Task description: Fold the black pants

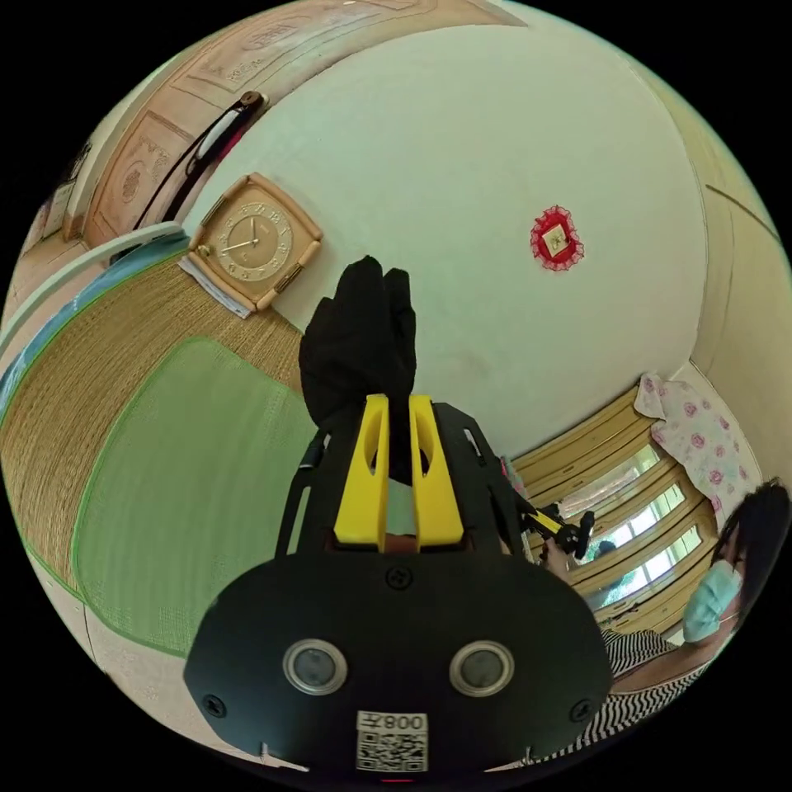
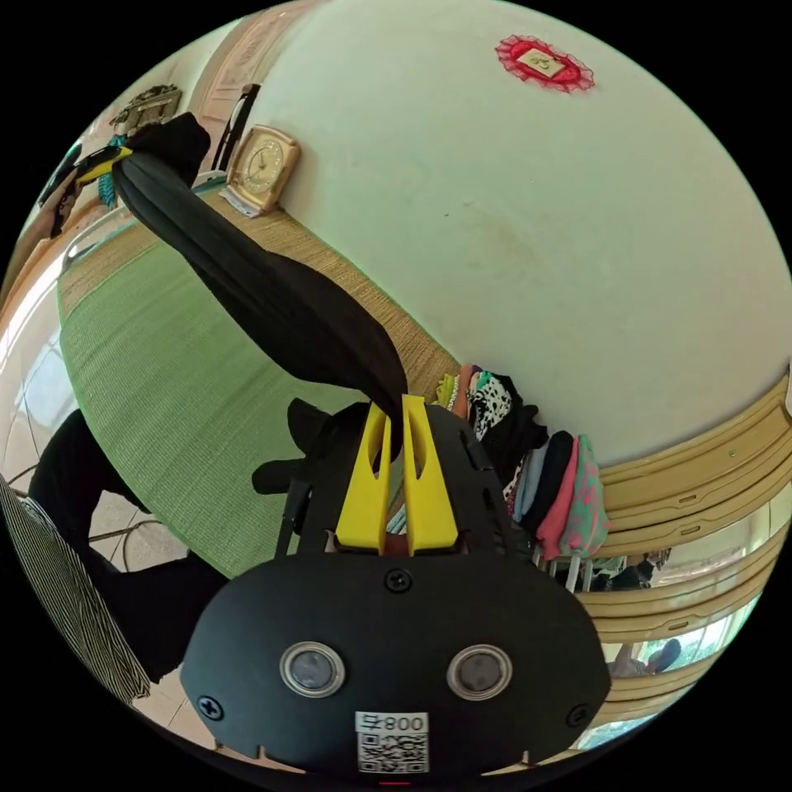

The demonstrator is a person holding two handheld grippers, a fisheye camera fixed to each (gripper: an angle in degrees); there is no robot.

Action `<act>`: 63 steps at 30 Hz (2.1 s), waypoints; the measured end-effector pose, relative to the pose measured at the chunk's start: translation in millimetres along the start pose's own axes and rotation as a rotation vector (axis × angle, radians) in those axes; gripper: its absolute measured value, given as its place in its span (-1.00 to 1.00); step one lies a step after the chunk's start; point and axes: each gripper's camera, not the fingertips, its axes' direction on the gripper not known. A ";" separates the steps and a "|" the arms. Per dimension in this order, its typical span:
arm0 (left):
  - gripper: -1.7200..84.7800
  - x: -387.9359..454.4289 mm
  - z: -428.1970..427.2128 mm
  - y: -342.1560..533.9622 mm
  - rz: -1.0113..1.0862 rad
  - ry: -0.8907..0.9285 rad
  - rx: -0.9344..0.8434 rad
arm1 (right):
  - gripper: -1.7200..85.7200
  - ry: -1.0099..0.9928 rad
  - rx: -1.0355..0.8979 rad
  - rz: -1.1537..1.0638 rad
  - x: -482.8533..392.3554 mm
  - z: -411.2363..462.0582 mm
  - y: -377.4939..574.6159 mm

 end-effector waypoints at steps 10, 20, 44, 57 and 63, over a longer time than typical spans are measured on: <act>-0.90 -211.6 -100.5 19.2 -0.504 -0.180 -0.024 | -0.89 -0.258 -0.321 -0.002 -111.7 117.2 34.3; -0.77 -260.6 -147.3 -86.8 -0.449 -0.129 -0.176 | -0.79 -0.436 -0.186 0.293 -42.5 74.7 67.8; -0.83 -377.2 -242.6 -263.5 -0.574 -0.157 -0.200 | -0.92 -0.425 -0.155 0.501 -6.8 83.2 131.3; -0.88 -400.0 -263.2 -291.7 -0.507 -0.075 -0.150 | -0.97 -0.406 -0.060 0.462 45.5 41.6 93.5; -0.87 -399.6 -257.3 -323.3 -0.377 -0.014 -0.120 | -0.97 -0.267 -0.071 0.344 82.5 21.9 53.1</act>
